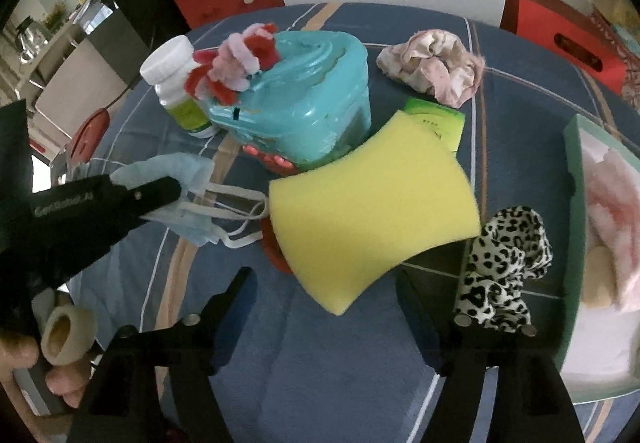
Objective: Organize soft objects
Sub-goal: 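Grasp the yellow sponge with the right tool alongside the scrunchie, then lift the sponge and scrunchie with the right tool while the left holds the mask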
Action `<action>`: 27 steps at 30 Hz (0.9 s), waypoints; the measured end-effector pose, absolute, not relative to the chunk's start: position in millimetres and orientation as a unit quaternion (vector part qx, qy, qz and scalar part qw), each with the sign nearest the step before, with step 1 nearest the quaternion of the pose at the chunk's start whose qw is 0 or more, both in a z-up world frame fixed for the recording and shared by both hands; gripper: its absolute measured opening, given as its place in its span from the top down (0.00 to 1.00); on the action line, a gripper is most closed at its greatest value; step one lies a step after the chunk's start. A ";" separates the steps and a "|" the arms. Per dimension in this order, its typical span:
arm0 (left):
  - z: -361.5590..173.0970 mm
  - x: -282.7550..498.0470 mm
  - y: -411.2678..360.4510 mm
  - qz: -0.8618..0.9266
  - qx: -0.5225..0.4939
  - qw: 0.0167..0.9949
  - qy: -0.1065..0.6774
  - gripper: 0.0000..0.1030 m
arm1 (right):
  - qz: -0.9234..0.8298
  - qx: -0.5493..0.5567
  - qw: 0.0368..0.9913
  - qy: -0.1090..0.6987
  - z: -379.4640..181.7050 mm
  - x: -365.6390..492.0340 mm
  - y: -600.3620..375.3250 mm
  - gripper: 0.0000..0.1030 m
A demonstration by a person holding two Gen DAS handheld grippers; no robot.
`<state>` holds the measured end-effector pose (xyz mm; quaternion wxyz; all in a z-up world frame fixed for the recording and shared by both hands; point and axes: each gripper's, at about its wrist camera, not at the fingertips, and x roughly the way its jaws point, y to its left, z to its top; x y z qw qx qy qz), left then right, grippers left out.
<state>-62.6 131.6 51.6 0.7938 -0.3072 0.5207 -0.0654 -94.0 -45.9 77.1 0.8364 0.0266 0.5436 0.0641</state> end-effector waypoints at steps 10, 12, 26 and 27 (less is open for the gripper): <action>48.5 -61.2 134.1 -0.064 -0.312 0.790 0.524 0.85 | 0.040 0.028 0.841 0.539 66.9 -78.6 -42.5 0.18; 47.9 -61.4 134.4 -0.064 -0.311 0.790 0.525 0.85 | 0.032 0.028 0.841 0.540 64.7 -75.7 -42.7 0.18; 43.7 -58.9 132.9 -0.062 -0.307 0.787 0.531 0.85 | 0.031 0.061 0.840 0.538 68.2 -68.2 -56.5 0.28; 42.9 -59.1 133.7 -0.062 -0.307 0.787 0.532 0.85 | 0.030 0.058 0.840 0.538 68.9 -68.1 -57.2 0.31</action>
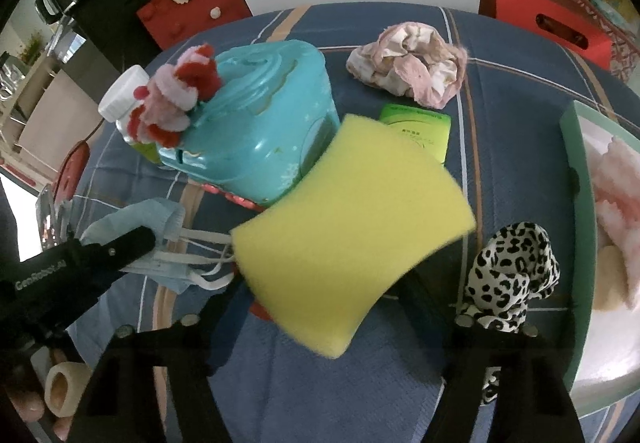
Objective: Organize soft objects
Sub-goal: 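Lift the sponge and scrunchie with the right tool while the left holds the mask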
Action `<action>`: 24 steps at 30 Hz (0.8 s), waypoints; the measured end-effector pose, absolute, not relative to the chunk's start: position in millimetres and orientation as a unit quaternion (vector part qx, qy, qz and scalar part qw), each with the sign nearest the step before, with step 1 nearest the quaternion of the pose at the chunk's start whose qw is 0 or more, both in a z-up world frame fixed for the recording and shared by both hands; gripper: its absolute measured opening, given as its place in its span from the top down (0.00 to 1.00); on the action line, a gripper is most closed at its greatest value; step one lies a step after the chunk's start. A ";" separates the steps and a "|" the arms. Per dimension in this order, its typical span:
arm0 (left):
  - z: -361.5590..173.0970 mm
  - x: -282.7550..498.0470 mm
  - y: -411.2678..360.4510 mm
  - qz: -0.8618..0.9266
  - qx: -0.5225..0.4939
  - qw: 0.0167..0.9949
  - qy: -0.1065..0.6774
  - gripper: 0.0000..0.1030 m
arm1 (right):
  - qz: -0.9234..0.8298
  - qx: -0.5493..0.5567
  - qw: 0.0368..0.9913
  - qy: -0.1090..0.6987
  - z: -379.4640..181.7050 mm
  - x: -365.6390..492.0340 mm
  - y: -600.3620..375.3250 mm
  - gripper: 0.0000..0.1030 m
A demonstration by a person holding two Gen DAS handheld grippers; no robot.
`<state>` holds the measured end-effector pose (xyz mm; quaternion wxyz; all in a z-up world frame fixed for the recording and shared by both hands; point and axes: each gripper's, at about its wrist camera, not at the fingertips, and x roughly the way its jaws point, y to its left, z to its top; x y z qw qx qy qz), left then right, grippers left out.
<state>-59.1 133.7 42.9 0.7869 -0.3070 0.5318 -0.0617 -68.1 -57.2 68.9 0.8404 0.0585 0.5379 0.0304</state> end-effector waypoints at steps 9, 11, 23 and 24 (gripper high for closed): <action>38.2 -57.8 138.8 -0.059 -0.310 0.784 0.535 0.85 | 0.028 0.056 0.844 0.533 73.7 -72.2 -64.2 0.36; 38.7 -57.1 140.0 -0.059 -0.310 0.784 0.534 0.85 | 0.027 0.056 0.844 0.532 75.4 -74.8 -66.9 0.36; 54.9 -66.7 158.0 -0.024 -0.314 0.809 0.496 0.85 | 0.002 0.085 0.853 0.515 93.9 -87.9 -108.4 0.36; 56.9 -67.4 158.9 -0.020 -0.311 0.812 0.493 0.85 | 0.000 0.086 0.853 0.515 94.2 -86.2 -109.6 0.36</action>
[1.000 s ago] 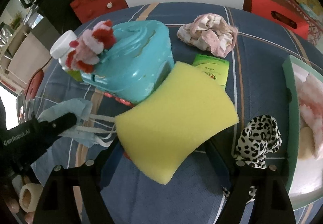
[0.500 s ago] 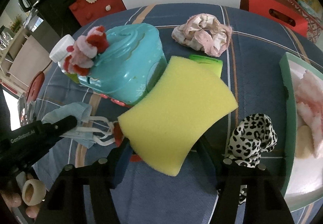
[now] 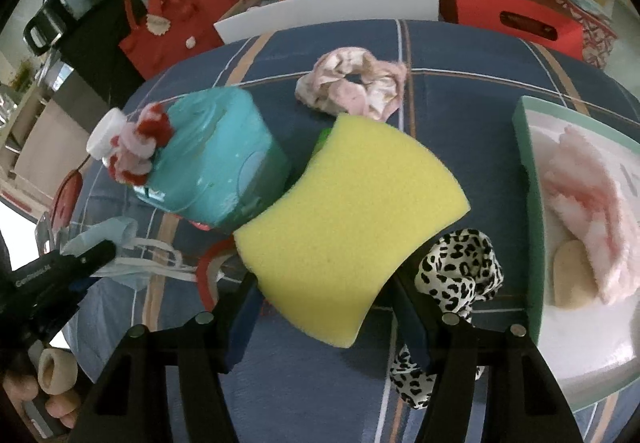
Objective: Organize soft objects
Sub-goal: 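Lift the sponge and scrunchie with the right tool while the left holds the mask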
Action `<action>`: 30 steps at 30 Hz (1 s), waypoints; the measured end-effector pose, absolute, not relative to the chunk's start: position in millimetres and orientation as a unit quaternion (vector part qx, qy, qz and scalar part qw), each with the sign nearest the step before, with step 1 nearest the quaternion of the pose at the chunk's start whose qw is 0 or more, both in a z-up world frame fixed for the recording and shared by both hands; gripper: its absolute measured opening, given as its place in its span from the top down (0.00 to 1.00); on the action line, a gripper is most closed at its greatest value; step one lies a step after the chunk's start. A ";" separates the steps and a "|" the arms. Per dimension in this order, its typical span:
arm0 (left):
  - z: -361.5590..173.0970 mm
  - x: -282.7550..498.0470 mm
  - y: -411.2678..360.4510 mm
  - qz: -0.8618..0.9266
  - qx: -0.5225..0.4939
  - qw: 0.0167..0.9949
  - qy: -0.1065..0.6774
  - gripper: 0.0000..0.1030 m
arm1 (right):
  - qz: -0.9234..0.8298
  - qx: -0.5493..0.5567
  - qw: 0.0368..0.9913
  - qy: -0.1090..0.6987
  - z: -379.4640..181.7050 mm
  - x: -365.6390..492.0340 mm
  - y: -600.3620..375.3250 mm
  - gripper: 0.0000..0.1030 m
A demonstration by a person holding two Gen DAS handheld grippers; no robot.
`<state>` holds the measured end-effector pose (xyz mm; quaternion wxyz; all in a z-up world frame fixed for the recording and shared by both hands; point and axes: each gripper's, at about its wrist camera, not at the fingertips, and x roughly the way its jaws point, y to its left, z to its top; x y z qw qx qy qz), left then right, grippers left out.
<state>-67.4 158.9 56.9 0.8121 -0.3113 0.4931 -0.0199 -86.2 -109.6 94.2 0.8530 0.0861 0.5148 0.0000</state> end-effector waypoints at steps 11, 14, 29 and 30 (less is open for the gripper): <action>79.4 -79.6 171.1 -0.013 -0.311 0.839 0.446 0.85 | -0.007 0.093 0.856 0.508 97.5 -88.5 -110.6 0.36; 85.5 -79.2 170.1 -0.016 -0.312 0.843 0.437 0.85 | -0.008 0.094 0.858 0.505 100.8 -90.6 -113.0 0.36; 131.9 -98.4 171.6 -0.028 -0.306 0.876 0.371 0.85 | -0.031 0.084 0.890 0.448 147.4 -112.6 -125.2 0.36; 135.5 -99.3 169.6 -0.033 -0.304 0.878 0.368 0.85 | -0.033 0.083 0.891 0.444 150.6 -113.7 -125.8 0.36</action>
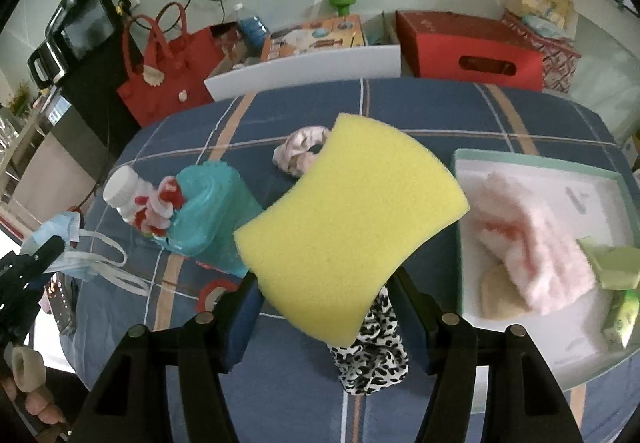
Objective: Organize soft objects
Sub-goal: 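Lift the sponge and scrunchie with the right tool while the left holds the mask, then carry the mask and sponge over the white tray with both tools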
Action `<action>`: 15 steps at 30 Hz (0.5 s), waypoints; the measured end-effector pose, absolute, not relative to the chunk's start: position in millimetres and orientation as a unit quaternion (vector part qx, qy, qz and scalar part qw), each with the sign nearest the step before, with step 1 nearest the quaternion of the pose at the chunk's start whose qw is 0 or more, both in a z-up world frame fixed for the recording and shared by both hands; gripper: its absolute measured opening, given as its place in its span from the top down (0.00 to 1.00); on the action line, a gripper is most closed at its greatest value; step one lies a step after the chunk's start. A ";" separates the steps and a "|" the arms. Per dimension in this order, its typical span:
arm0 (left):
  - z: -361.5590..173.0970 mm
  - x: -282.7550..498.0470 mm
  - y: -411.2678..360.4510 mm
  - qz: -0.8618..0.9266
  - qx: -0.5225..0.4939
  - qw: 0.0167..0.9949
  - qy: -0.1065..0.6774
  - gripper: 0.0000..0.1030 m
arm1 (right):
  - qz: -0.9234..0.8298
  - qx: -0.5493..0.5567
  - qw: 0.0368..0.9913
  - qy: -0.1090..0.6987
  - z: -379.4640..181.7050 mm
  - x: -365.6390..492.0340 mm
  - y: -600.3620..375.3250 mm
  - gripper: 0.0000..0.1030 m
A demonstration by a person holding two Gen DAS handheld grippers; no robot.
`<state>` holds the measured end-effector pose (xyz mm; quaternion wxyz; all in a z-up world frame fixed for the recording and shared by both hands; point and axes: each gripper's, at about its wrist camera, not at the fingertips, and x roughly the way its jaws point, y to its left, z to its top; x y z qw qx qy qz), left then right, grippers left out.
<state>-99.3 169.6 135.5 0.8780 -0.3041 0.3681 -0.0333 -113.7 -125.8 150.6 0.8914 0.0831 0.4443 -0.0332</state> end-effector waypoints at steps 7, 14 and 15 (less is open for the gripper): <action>156.7 -104.5 152.8 -0.062 -0.290 0.889 0.350 0.85 | -0.044 0.082 0.900 0.426 162.8 -121.6 -133.1 0.36; 177.1 -109.7 129.0 -0.099 -0.268 0.896 0.340 0.85 | -0.055 0.087 0.904 0.414 171.8 -126.9 -148.8 0.36; 180.2 -109.4 120.6 -0.108 -0.260 0.896 0.342 0.85 | -0.059 0.087 0.906 0.411 174.0 -128.4 -151.6 0.36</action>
